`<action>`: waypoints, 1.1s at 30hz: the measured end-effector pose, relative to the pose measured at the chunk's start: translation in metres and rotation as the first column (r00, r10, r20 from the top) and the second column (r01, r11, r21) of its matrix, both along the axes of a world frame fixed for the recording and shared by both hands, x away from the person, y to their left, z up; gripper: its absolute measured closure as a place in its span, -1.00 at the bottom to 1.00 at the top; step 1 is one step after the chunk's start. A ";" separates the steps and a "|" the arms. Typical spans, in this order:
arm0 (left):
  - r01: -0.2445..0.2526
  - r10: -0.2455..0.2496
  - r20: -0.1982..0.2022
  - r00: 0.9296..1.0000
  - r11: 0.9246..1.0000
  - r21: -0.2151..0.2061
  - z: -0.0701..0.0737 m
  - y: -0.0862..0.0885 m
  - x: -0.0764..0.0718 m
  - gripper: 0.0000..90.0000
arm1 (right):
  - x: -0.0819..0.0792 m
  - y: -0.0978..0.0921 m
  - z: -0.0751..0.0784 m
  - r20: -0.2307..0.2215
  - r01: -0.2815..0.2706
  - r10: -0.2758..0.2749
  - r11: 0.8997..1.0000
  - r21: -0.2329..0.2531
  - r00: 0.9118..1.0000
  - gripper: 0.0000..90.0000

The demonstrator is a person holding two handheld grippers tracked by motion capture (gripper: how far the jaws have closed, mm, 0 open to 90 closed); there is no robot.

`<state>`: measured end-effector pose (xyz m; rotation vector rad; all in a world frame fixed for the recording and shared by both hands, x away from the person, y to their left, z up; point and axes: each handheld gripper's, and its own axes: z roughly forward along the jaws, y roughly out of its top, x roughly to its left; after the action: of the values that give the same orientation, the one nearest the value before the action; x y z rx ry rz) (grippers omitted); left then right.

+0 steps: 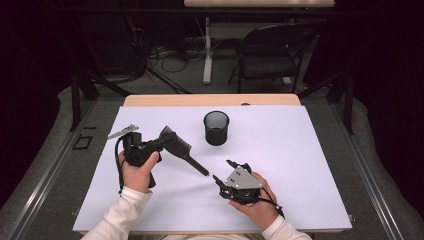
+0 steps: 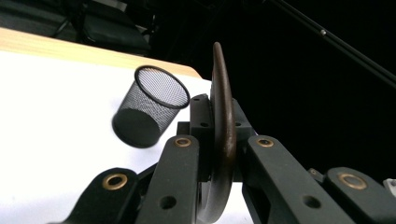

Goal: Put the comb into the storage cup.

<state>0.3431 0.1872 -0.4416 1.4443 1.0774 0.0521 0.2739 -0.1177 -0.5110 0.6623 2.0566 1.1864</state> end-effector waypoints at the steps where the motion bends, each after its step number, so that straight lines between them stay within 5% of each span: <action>1: -0.002 0.002 0.003 1.000 1.000 0.001 0.002 0.000 0.001 0.92 | 0.000 -0.001 0.000 0.000 0.005 -0.005 1.000 0.006 1.000 -0.17; 20: -0.039 0.037 0.038 0.999 0.998 0.057 0.029 -0.002 0.015 0.92 | 0.009 -0.017 0.005 -0.047 0.034 -0.029 0.994 0.104 0.998 -0.33; 33: -0.051 0.047 0.051 0.998 0.996 0.076 0.046 -0.010 0.034 0.92 | 0.012 -0.020 0.005 -0.067 0.022 -0.016 0.995 0.093 0.998 -0.39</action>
<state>0.3773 0.1775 -0.3951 1.4780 1.0802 0.1651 0.2862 -0.1380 -0.5058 0.7741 2.0543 1.2714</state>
